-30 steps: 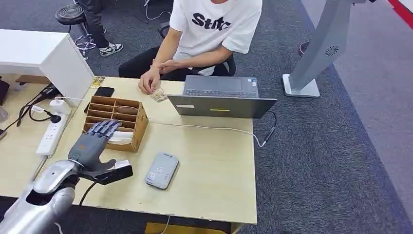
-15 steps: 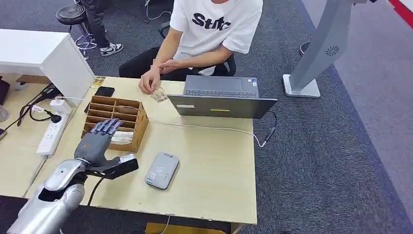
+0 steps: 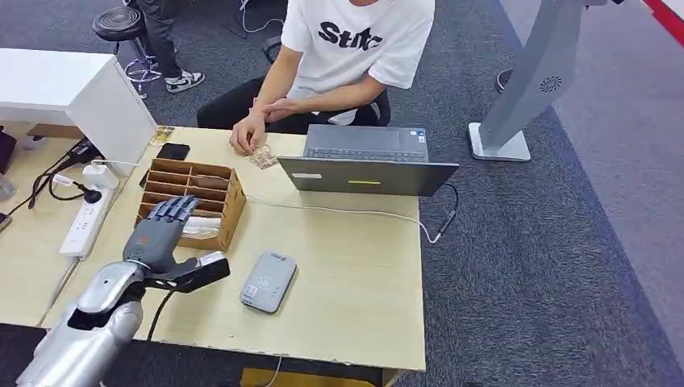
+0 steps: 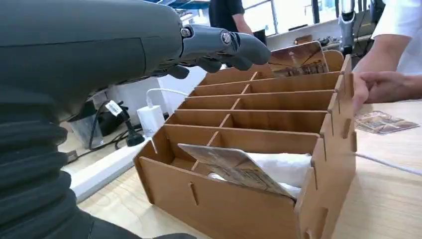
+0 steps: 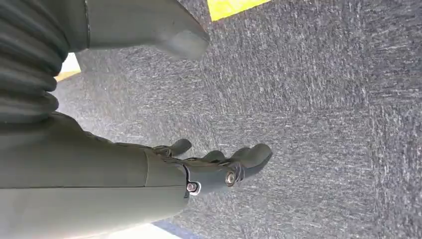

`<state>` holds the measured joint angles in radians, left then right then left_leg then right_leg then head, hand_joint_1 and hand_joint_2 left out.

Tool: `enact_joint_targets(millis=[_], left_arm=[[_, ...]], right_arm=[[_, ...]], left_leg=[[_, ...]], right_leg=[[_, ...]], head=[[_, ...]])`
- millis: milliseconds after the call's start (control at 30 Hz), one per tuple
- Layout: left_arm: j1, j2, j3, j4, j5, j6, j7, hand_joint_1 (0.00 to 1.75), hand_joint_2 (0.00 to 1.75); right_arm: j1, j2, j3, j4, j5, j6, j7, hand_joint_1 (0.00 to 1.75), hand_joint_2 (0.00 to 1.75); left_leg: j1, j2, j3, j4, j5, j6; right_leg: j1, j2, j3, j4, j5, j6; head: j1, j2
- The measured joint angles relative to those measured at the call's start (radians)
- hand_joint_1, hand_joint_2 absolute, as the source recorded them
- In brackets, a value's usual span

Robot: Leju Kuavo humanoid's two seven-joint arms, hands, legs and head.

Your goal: Pass the card to the sensor for recognition and then transmit it.

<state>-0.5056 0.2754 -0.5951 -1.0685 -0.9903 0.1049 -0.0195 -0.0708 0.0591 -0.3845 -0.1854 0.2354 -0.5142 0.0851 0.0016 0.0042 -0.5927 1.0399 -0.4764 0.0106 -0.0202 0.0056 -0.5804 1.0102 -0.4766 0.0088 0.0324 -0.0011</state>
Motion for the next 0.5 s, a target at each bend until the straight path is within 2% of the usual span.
enact_joint_targets(millis=[33,67,100,500], left_arm=[[0.0,-0.001,0.0,0.003,-0.002,0.001,0.0,1.1,1.75],[-0.002,-0.002,0.002,0.008,-0.006,0.003,0.001,1.52,1.75],[-0.004,-0.005,0.004,0.015,-0.012,0.003,0.001,1.62,1.75],[-0.017,-0.019,0.029,0.068,-0.054,0.024,0.017,1.62,1.75]], right_arm=[[0.0,0.0,0.0,0.0,0.002,0.001,0.0,0.0,1.75],[0.0,0.0,0.0,0.0,0.002,0.002,0.0,0.0,1.75],[0.0,0.0,0.0,0.0,0.003,0.003,0.0,0.0,1.75],[0.0,0.0,-0.001,0.0,0.016,0.005,0.0,0.0,1.75]], left_leg=[[0.0,0.0,0.0,0.0,0.0,0.0],[0.0,0.0,0.0,0.0,0.0,0.0],[0.0,0.0,0.0,0.0,0.0,0.0],[0.0,0.0,0.0,0.0,0.0,0.0]], right_leg=[[0.0,0.0,0.0,0.0,0.0,0.0],[0.0,0.0,0.0,0.0,0.0,0.0],[0.0,0.0,0.0,0.0,0.0,0.0],[0.0,0.0,0.0,0.0,0.0,0.0]], head=[[0.0,0.0],[0.0,0.0],[0.0,0.0],[0.0,0.0]])
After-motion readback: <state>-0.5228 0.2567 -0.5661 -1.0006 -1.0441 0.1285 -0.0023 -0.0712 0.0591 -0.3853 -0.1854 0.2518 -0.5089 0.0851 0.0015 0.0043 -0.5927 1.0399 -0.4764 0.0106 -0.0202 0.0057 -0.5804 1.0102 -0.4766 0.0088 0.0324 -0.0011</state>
